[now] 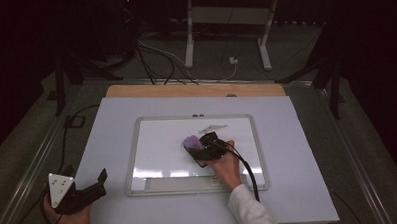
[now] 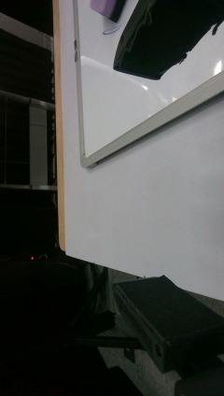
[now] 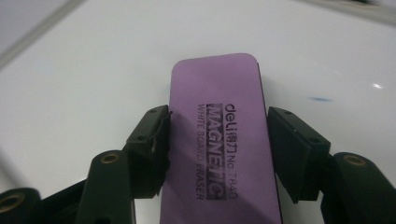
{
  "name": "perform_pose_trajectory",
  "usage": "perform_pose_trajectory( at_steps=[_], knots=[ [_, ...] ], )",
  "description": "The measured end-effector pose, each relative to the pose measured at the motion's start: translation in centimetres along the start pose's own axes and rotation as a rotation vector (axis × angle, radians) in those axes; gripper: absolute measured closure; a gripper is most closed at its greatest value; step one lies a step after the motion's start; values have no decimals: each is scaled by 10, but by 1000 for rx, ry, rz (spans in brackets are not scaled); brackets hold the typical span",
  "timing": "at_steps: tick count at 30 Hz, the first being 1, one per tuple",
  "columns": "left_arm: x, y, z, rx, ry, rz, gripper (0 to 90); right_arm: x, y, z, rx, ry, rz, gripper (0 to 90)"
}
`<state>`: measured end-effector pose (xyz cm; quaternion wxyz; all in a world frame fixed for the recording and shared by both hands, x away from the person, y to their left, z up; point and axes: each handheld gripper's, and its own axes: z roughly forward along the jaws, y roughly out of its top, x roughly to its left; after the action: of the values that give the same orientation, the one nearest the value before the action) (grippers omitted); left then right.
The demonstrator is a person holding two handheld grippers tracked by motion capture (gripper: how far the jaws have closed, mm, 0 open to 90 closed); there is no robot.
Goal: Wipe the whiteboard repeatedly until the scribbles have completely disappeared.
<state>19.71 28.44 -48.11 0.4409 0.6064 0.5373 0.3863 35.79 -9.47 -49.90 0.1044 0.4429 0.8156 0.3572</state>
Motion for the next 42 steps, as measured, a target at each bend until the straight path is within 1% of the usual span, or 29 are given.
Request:
perform_pose_trajectory(
  at_steps=[1, 5, 7, 8, 10, 11, 12, 14, 17, 18, 20, 22, 24, 26, 29, 31, 36, 37, 39, 42],
  knots=[
    [0, 0, 0, -1, 0, -1, 2, -8, 0, -1, -4, -26, 24, 418],
    [0, 0, 0, -2, 1, -2, 2, -34, 0, -6, -18, -84, 116, 418],
    [0, 0, 0, -1, 2, -2, 2, -40, 1, -7, -21, -95, 134, 418],
    [0, 0, 0, 0, 1, 0, 2, -40, 1, -6, -21, -98, 133, 418],
    [0, 0, 0, 1, 1, 1, 2, -37, 2, -5, -23, -105, 126, 418],
    [0, 0, 1, 0, 0, 1, 2, -35, 2, -4, -25, -95, 128, 418],
    [-1, 0, 1, 0, 0, 1, 2, -30, 2, -2, -27, -80, 122, 418],
    [-1, 0, 1, 1, 0, 2, 2, -21, 3, 1, -29, -59, 101, 418],
    [0, 0, 0, 0, 1, 1, 2, -2, 4, 7, -25, -6, 46, 417],
    [0, 0, 0, 0, 1, 1, 2, 6, 5, 10, -20, 23, 17, 417],
    [0, 0, 0, -1, 1, -2, 2, 17, 6, 13, -14, 63, -26, 417],
    [1, 0, 0, -2, 1, -4, 2, 22, 7, 15, -8, 80, -43, 417],
    [1, 0, 0, -2, 2, -4, 2, 21, 8, 16, -7, 86, -40, 417],
    [1, 0, 0, -1, 2, -4, 2, 18, 10, 17, -10, 69, -33, 417],
    [1, 0, 0, -3, 3, -5, 2, 6, 12, 17, -18, 21, 16, 417],
    [1, 0, 0, -3, 3, -6, 2, -5, 14, 15, -23, -19, 56, 417],
    [1, 0, 0, -3, 3, -5, 2, -29, 15, 10, -30, -104, 128, 417],
    [1, 0, 0, -3, 3, -5, 2, -33, 15, 9, -31, -114, 143, 417],
    [1, 0, 0, -2, 3, -5, 2, -38, 15, 8, -31, -124, 160, 417],
    [1, 0, 0, -1, 4, -4, 2, -36, 16, 9, -32, -133, 155, 417]
  ],
)
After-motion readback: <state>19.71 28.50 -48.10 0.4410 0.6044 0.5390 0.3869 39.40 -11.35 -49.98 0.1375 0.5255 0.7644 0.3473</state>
